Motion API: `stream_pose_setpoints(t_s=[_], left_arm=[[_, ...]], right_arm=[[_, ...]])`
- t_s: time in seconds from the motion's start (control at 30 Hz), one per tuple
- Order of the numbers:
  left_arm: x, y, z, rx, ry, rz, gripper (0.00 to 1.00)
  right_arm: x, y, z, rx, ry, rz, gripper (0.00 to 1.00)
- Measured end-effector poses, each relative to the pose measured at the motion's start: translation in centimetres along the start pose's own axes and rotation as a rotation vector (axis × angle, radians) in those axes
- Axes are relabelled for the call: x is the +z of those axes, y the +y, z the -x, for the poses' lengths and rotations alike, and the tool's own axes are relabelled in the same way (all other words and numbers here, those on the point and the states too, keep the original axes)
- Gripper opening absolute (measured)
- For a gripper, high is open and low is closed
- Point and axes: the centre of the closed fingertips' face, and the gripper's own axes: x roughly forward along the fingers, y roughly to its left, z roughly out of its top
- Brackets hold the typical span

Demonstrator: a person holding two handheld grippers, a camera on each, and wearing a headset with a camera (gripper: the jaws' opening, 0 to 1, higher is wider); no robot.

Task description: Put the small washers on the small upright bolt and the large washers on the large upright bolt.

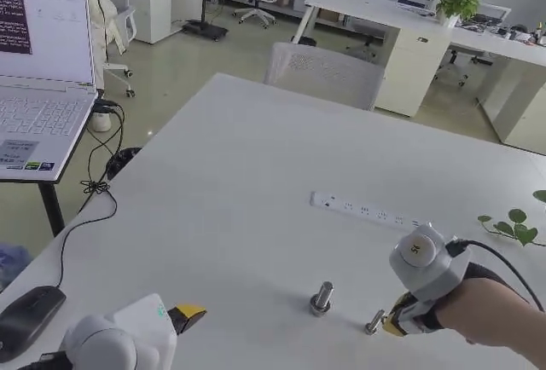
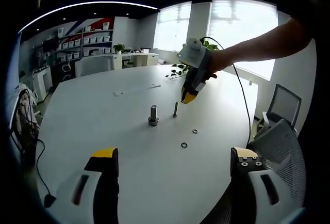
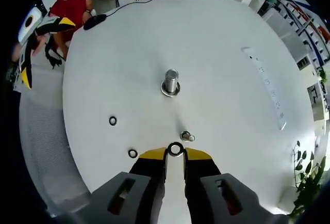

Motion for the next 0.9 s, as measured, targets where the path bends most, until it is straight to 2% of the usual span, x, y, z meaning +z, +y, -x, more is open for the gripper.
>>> stream_pose_setpoints(t_s=[0.37, 0.9], left_arm=[[-0.4, 0.2, 0.0, 0.002, 0.007, 0.011, 0.9], [-0.4, 0.4, -0.3, -0.004, 0.005, 0.013, 0.9]], right_arm=[[0.3, -1.6, -0.4, -0.021, -0.002, 0.008, 0.13], [0.7, -1.9, -1.3, -0.014, 0.011, 0.016, 0.14]])
